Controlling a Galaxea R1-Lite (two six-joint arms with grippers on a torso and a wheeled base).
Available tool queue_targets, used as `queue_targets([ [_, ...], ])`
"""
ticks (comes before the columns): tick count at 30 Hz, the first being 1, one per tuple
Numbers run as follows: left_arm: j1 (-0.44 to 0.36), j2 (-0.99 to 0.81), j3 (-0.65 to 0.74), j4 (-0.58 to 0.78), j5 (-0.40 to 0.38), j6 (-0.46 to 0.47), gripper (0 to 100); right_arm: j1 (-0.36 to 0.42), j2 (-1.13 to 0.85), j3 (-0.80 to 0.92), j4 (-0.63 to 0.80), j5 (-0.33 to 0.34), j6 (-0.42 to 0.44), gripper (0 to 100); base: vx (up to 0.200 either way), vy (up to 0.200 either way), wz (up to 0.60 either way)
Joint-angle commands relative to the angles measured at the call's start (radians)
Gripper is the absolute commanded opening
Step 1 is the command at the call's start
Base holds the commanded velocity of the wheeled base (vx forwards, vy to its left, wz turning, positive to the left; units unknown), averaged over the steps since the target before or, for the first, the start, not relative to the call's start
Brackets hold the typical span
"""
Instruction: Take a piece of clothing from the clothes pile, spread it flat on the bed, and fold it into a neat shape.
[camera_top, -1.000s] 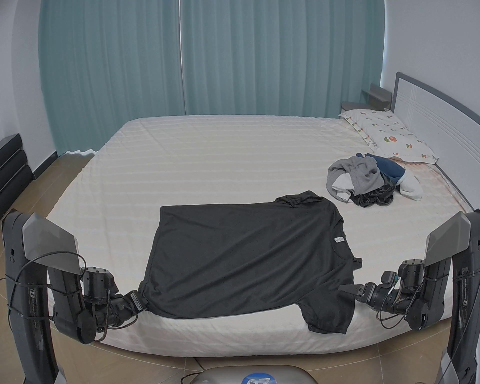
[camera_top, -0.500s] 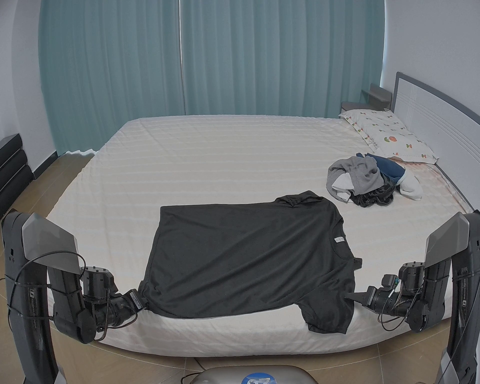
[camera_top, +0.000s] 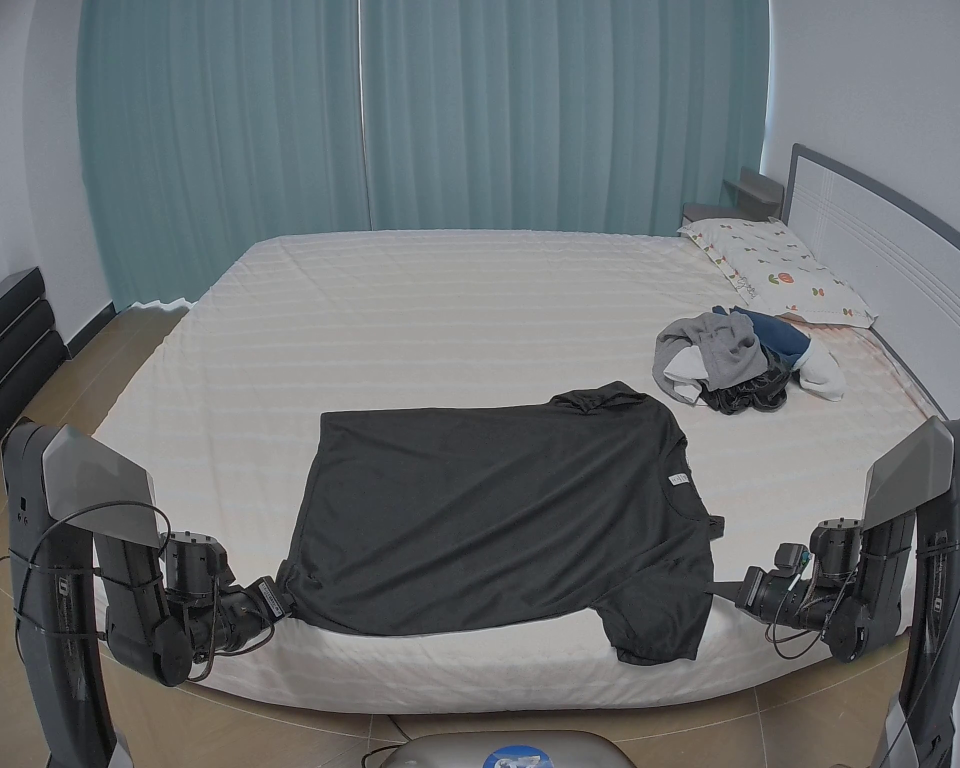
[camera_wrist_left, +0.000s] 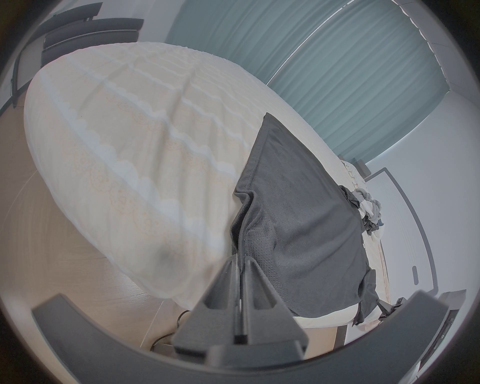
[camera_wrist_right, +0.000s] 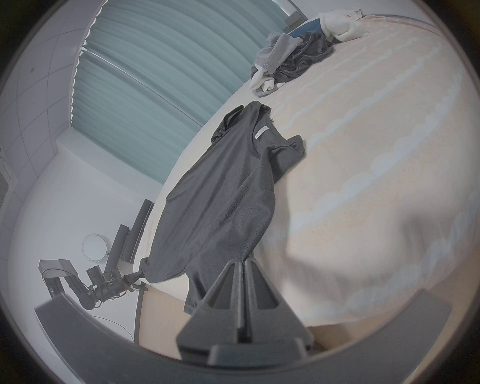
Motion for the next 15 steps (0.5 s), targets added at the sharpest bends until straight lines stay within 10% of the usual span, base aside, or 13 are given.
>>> queue_targets([
  [1, 0.0, 0.004, 0.002, -0.01, 0.013, 0.007, 0, -0.047, -0.04, 0.089, -0.009, 0.001, -0.02, 0, 0.0, 0.0, 0.0],
  [15, 0.002, -0.004, 0.097, -0.123, 0.033, 0.087, 0, -0.081, -0.123, 0.269, -0.01, 0.004, -0.149, 0, 0.0, 0.0, 0.0],
])
